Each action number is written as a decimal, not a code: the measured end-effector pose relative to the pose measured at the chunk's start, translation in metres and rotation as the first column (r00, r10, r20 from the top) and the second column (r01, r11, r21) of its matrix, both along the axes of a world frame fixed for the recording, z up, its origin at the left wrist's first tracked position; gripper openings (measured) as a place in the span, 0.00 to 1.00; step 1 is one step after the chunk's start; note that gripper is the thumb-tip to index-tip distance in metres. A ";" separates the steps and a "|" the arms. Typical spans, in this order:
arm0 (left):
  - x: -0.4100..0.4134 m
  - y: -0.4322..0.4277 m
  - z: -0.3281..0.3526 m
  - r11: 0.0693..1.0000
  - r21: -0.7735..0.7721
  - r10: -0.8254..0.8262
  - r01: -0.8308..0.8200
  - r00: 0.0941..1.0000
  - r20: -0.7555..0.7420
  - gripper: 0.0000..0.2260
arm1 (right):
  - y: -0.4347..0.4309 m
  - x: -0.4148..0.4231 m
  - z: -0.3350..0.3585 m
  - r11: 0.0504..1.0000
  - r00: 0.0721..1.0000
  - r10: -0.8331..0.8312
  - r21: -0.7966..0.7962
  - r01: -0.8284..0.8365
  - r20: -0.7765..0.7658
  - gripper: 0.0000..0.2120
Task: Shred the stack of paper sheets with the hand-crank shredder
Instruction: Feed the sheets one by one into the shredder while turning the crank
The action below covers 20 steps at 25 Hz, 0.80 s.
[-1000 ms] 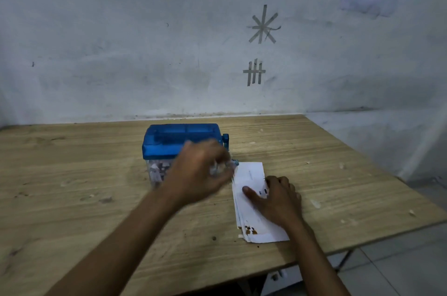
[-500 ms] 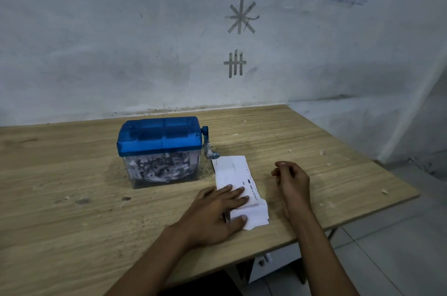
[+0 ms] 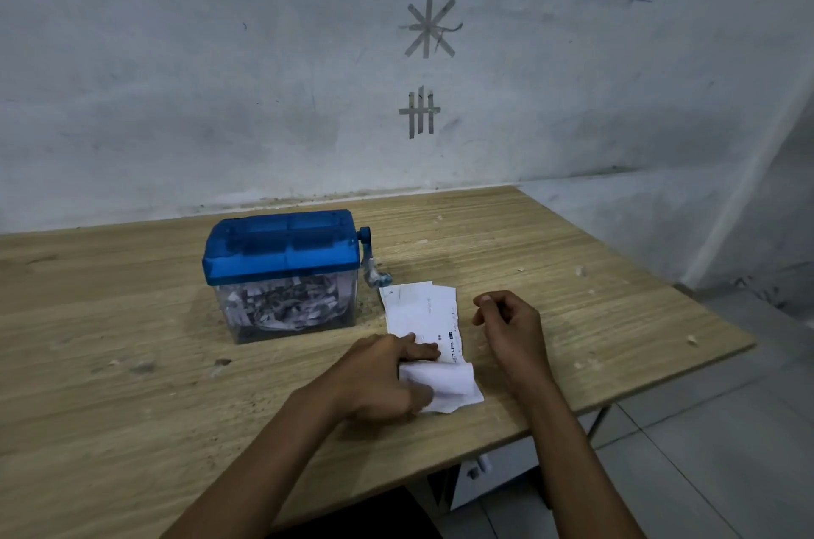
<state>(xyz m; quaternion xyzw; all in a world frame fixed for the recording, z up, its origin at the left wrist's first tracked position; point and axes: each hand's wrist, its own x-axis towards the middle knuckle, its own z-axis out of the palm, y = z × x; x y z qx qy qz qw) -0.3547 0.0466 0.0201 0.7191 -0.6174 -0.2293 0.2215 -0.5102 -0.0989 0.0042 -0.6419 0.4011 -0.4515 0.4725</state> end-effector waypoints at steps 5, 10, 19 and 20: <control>-0.004 -0.003 -0.006 0.997 -0.069 -0.015 0.025 0.989 0.148 0.23 | 0.001 0.000 0.000 1.000 1.000 0.007 -0.008 -0.007 -0.022 0.09; -0.006 -0.003 -0.008 0.998 -0.069 0.003 0.005 0.992 0.123 0.33 | 0.003 0.000 0.001 1.000 0.999 0.017 -0.001 -0.017 -0.029 0.09; -0.015 -0.017 -0.004 0.924 -0.332 0.161 -0.187 0.981 -0.105 0.07 | 0.004 -0.001 0.003 1.000 0.999 0.029 -0.009 -0.030 -0.036 0.09; -0.015 -0.020 0.000 0.908 -0.362 0.190 -0.212 0.977 -0.096 0.05 | 0.005 -0.001 0.003 0.999 0.999 0.032 -0.010 -0.032 -0.038 0.09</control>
